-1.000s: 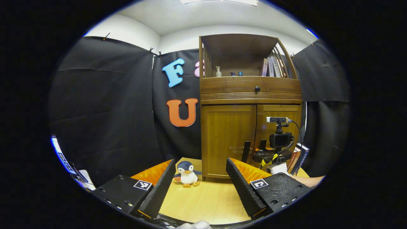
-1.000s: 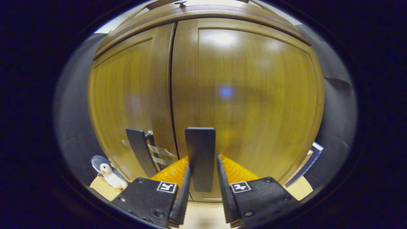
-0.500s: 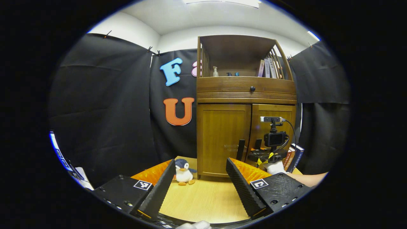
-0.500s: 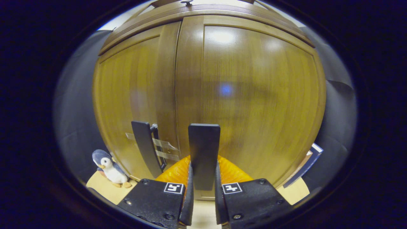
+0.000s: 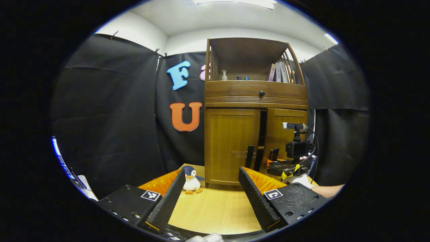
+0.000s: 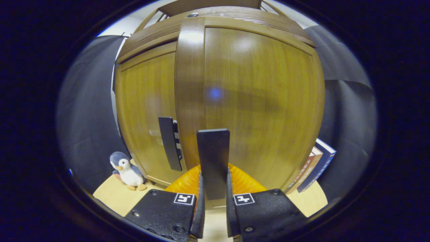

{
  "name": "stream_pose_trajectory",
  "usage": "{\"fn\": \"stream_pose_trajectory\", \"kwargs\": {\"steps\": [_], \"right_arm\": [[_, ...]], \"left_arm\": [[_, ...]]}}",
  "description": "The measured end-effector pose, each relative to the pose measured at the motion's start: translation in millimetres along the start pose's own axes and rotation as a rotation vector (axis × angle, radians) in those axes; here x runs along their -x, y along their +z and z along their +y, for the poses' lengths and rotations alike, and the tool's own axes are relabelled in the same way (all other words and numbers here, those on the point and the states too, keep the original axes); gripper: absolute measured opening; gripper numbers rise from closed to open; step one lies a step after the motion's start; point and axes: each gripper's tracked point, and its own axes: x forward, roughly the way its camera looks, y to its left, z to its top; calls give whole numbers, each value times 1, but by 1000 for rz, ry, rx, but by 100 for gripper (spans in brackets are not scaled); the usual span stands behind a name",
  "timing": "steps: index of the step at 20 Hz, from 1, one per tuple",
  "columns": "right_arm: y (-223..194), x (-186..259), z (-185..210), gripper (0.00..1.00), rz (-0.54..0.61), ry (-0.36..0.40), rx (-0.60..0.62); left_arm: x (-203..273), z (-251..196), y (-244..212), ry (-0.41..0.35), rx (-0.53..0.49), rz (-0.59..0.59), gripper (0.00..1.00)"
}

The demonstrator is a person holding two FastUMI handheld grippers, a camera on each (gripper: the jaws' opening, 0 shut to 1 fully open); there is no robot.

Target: Open the right door of the double-door shoe cabinet with the right hand, and open the left door with the left hand.

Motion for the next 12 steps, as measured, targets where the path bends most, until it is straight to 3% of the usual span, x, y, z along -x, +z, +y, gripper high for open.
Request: {"fn": "stream_pose_trajectory", "kwargs": {"steps": [12], "right_arm": [[-22, 77, -36, 25, 13, 11, -13]], "left_arm": [[-10, -22, -6, -83, -5, 4, 96]]}}
